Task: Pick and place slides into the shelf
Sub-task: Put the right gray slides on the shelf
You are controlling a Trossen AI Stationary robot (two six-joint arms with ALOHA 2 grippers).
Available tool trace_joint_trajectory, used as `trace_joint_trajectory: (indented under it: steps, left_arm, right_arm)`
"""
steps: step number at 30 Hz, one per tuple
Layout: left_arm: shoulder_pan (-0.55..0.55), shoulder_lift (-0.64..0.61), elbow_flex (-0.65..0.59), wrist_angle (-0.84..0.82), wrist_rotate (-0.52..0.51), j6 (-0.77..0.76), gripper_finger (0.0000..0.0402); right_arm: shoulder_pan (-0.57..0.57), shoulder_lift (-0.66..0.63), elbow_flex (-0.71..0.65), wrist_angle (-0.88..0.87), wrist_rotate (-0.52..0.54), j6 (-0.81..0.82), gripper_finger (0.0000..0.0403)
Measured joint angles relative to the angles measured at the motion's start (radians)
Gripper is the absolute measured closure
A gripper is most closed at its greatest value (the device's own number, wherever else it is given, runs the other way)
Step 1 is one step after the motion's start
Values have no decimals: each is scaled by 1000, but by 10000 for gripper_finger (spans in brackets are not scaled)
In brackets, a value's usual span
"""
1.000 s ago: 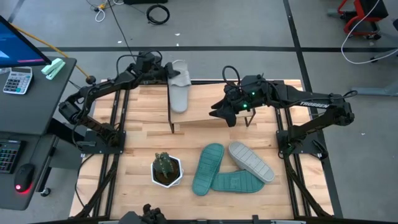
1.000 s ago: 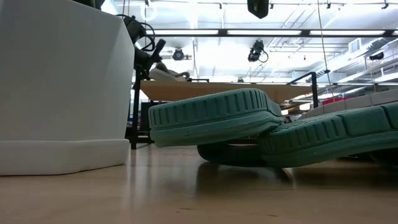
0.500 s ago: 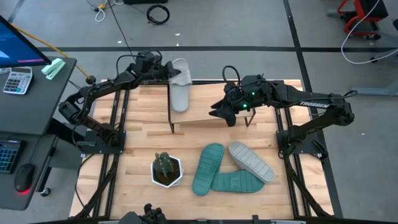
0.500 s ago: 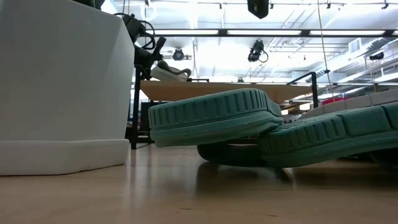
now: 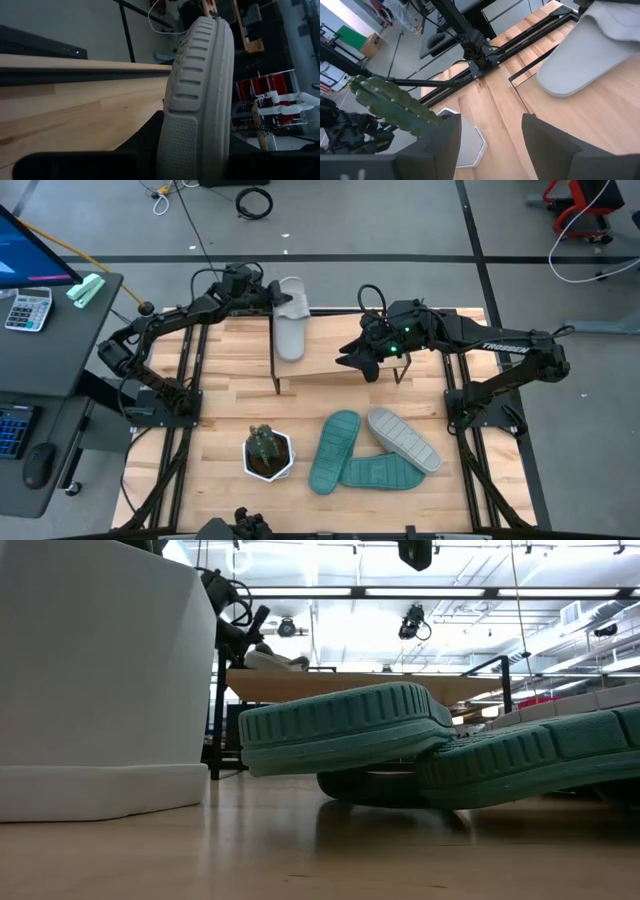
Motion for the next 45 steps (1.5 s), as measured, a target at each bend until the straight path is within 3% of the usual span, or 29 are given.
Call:
trace_joint_trajectory:
  steps: [11, 28, 45]
  left_arm:
    - [0, 35, 0, 23, 1, 5, 318]
    - [0, 35, 0, -19, -47, 77, 189]
    - [-1, 36, 2, 4, -50, 231, 132]
  right_arm:
    - [0, 0, 0, 0, 0, 10, 188]
    - [0, 0, 0, 0, 1, 10, 188]
    - [0, 0, 0, 0, 1, 3, 188]
